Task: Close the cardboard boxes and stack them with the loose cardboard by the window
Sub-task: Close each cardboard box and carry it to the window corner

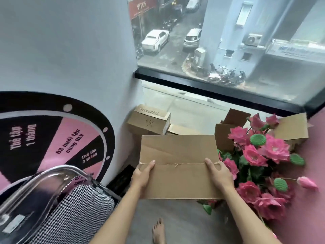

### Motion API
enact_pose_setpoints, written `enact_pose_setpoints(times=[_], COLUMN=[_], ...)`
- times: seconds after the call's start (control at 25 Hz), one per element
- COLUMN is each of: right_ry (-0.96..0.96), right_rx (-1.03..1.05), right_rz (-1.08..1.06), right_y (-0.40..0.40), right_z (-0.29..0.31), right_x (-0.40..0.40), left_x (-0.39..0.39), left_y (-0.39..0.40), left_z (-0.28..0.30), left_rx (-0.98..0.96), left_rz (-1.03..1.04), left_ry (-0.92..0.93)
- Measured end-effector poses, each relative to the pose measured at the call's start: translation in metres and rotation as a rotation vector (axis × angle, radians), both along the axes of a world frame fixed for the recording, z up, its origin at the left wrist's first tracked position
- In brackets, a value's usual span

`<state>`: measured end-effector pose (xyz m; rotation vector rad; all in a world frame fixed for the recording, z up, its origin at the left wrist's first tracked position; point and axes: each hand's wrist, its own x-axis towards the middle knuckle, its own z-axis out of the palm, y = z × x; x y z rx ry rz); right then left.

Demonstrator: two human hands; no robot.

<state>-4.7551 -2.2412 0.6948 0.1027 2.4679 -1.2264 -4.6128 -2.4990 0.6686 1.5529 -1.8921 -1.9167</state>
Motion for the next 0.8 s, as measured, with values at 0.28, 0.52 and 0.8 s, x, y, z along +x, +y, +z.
enact_pose_setpoints(times=[0.28, 0.52, 0.8], right_ry=[-0.03, -0.127, -0.204], right_rx=[-0.006, 0.006, 0.077], right_rz=[-0.241, -0.265, -0.306], right_y=[-0.026, -0.054, -0.072], right_z=[-0.023, -0.085, -0.165], right_x=[-0.116, -0.222, -0.315], left_x=[-0.163, -0.276, -0.389], left_y=[-0.045, -0.08, -0.112], left_z=[-0.003, -0.032, -0.099], left_rx=[-0.016, -0.017, -0.038], left_rz=[-0.226, -0.287, -0.409], left_ry=[-0.041, -0.126, -0.262])
